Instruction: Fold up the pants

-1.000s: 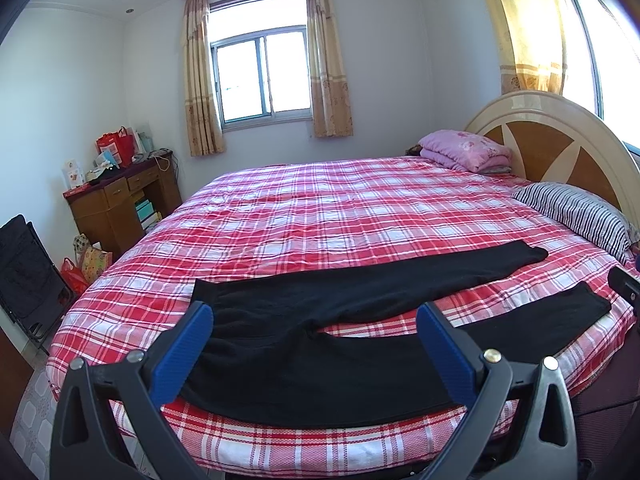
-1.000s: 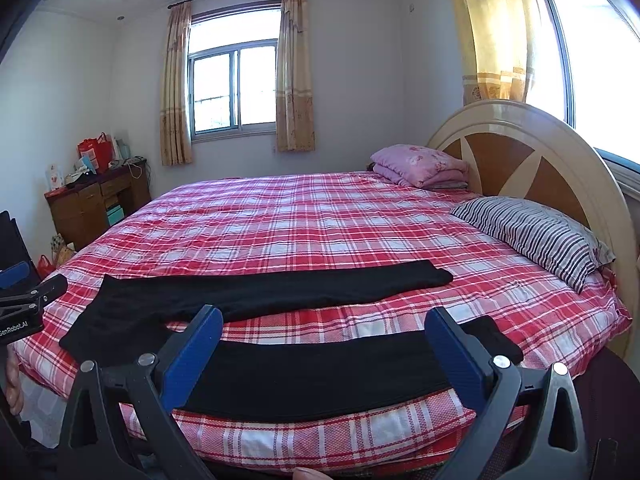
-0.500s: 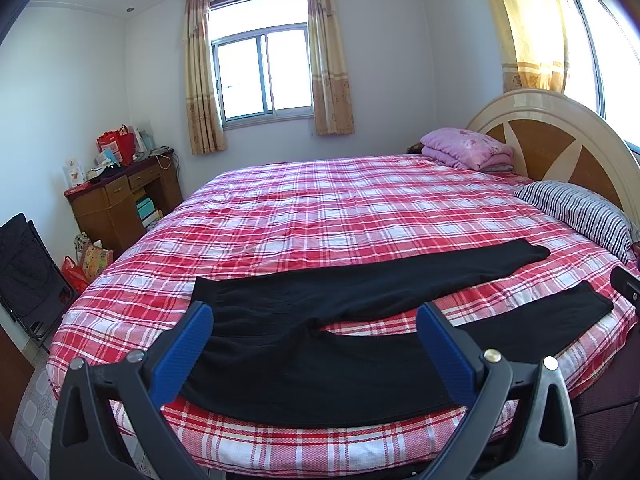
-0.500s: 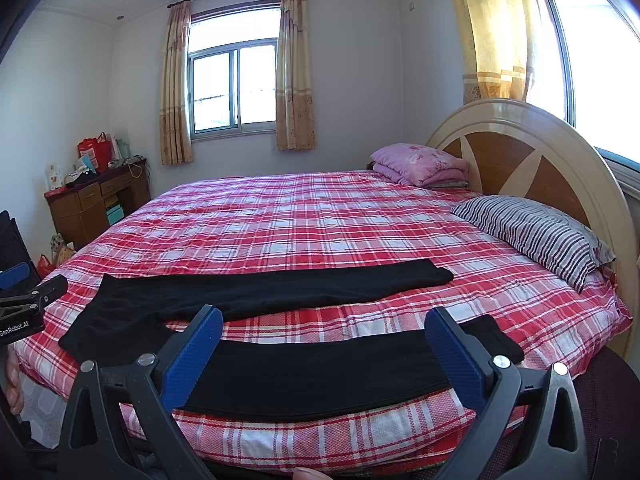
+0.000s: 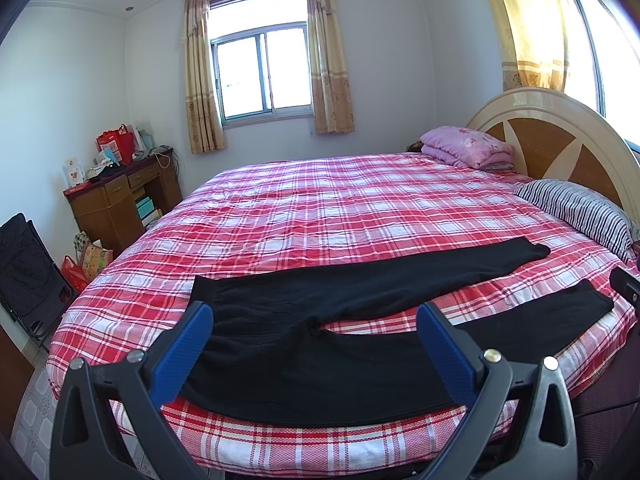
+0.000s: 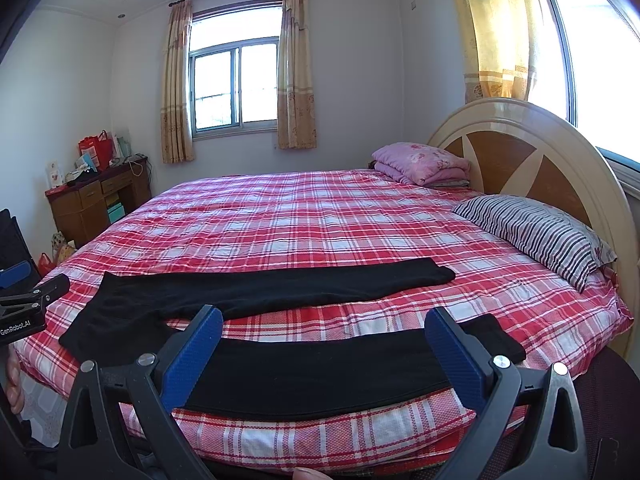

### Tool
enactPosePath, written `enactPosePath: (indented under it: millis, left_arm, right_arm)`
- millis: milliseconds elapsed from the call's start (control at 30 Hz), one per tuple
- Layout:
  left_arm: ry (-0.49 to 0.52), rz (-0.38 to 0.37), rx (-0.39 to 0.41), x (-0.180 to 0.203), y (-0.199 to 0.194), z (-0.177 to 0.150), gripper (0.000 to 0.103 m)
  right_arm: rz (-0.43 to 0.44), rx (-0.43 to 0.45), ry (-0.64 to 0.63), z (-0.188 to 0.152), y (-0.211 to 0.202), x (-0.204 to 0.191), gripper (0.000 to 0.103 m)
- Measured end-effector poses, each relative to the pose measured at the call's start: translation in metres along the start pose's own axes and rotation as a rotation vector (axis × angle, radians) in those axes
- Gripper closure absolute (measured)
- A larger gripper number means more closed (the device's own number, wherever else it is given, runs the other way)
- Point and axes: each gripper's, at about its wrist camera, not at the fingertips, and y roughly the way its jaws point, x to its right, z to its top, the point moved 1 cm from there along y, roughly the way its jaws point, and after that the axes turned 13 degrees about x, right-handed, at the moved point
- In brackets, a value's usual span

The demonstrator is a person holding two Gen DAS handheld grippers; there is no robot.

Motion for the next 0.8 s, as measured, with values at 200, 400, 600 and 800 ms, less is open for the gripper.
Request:
enactPosePath:
  millis: [200,400,600,800]
  left_arm:
    - [-0.001,0.0,-0.001,0.0,0.0,-0.001,0.0]
    - [0.0,-0.002,-0.001,0.0,0.001,-0.001,0.0]
    - [0.003,0.001,-0.01,0.001,0.004,-0.005,0.0]
    - [0.012,-0.005,-0.032,0.003,0.016,-0.015,0.0]
  right_arm:
    - [0.0,-0.002,-0.001,0.0,0.001,0.0,0.001]
    - [0.001,-0.005,-0.004,-0.003,0.001,-0.001,0.001]
    - [0.003,-0.017,-0.007,-0.007,0.005,-0.002,0.001]
    - [0.011,-0.041,-0.011,-0.012,0.016,0.0,0.001]
